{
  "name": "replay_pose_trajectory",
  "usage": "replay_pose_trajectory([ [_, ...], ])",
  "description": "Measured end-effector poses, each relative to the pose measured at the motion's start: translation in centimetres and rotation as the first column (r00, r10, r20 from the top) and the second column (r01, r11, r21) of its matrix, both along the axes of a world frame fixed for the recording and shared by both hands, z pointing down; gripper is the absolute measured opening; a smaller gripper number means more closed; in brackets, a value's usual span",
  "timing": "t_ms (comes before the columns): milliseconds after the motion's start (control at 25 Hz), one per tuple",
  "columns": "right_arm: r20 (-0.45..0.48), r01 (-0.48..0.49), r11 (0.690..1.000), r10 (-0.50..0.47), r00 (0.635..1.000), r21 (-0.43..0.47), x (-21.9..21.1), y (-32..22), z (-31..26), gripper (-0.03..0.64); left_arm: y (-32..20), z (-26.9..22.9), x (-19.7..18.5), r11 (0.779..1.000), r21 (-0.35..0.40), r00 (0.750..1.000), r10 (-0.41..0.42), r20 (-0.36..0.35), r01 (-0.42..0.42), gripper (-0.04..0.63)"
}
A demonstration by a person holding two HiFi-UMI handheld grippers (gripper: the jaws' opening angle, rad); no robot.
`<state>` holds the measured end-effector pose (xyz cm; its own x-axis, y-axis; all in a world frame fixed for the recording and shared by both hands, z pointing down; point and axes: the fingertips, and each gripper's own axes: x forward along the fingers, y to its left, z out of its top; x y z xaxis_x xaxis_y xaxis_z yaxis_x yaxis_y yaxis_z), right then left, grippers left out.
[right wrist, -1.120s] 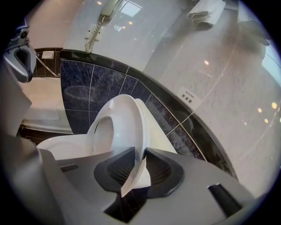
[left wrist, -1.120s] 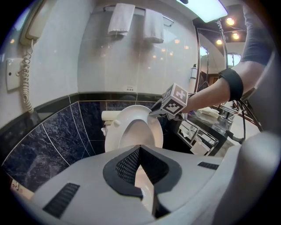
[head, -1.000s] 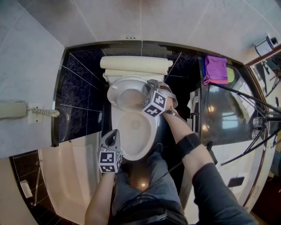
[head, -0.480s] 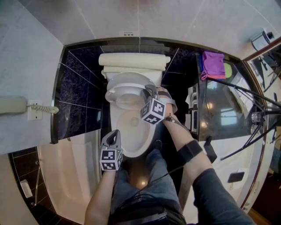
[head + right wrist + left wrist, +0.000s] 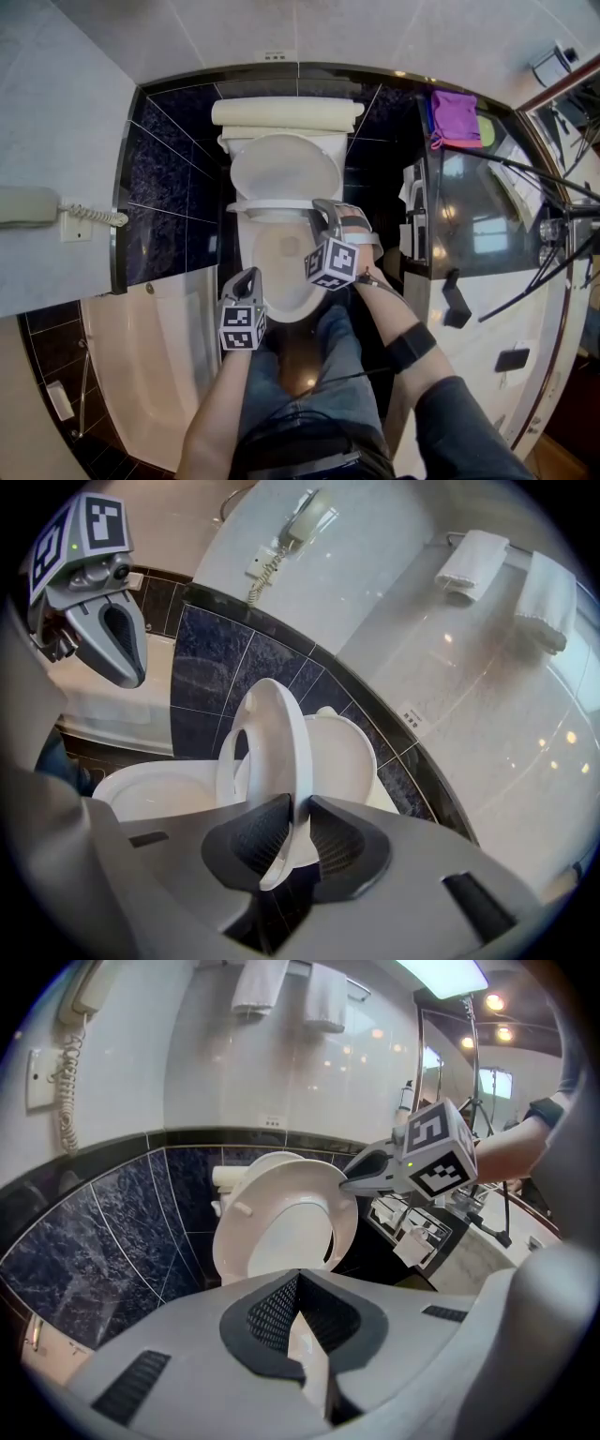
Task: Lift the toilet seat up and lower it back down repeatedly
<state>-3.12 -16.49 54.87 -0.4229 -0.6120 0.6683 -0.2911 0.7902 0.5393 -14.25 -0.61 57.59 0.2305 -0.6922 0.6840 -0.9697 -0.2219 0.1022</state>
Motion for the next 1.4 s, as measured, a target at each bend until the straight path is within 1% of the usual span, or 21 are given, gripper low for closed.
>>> replay_pose_trajectory([
  [200, -0.03, 0.022, 0.999, -0.021, 0.999, 0.05, 0.1, 3.8, 0.8, 0.089, 0.6, 2.1, 0.0, 1.0, 0.002, 1.0, 0.026, -0.003, -0.026, 0.0],
  [280, -0.043, 0.026, 0.998, -0.023, 0.999, 0.063, 0.3, 5.5, 1.1, 0.087, 0.6, 2.2, 0.6, 0.999, 0.006, 0.999, 0.041, -0.015, -0.041, 0.0],
  [440, -0.06, 0.024, 0.997, -0.02, 0.998, 0.077, 0.5, 8.9, 2.1, 0.086, 0.9, 2.8, 1.1, 0.998, 0.011, 0.997, 0.068, -0.032, -0.068, 0.0],
  [560, -0.083, 0.041, 0.996, -0.035, 0.996, 0.081, 0.5, 11.0, 2.9, 0.084, 1.0, 3.4, 1.2, 0.997, 0.013, 0.996, 0.076, -0.045, -0.075, 0.0],
  [760, -0.122, 0.062, 0.995, -0.053, 0.991, 0.073, 0.7, 14.0, 4.4, 0.085, 1.6, 3.9, 1.6, 0.996, 0.021, 0.994, 0.085, -0.069, -0.084, 0.0],
  [880, -0.148, 0.08, 0.994, -0.069, 0.987, 0.071, 0.7, 15.7, 5.3, 0.087, 2.1, 4.8, 1.0, 0.996, 0.035, 0.995, 0.087, -0.051, -0.085, 0.0],
  [920, -0.156, 0.086, 0.994, -0.074, 0.985, 0.068, 0.8, 16.3, 5.6, 0.089, 2.4, 5.2, 0.9, 0.996, 0.031, 0.995, 0.087, -0.052, -0.085, 0.0],
  [1040, -0.175, 0.091, 0.995, -0.082, 0.981, 0.043, 1.1, 18.4, 6.7, 0.091, 4.0, 5.8, 1.5, 0.997, -0.008, 0.993, 0.08, -0.091, -0.081, 0.0],
  [1200, -0.189, 0.098, 0.995, -0.094, 0.977, 0.01, 1.3, 20.6, 7.8, 0.089, 6.1, 7.8, 1.2, 0.998, -0.031, 0.995, 0.06, -0.084, -0.063, 0.0],
  [1400, -0.194, 0.122, 0.992, -0.124, 0.973, -0.02, 1.8, 23.2, 9.0, 0.079, 8.0, 9.5, 1.3, 0.997, -0.045, 0.995, 0.065, -0.075, -0.068, 0.0],
])
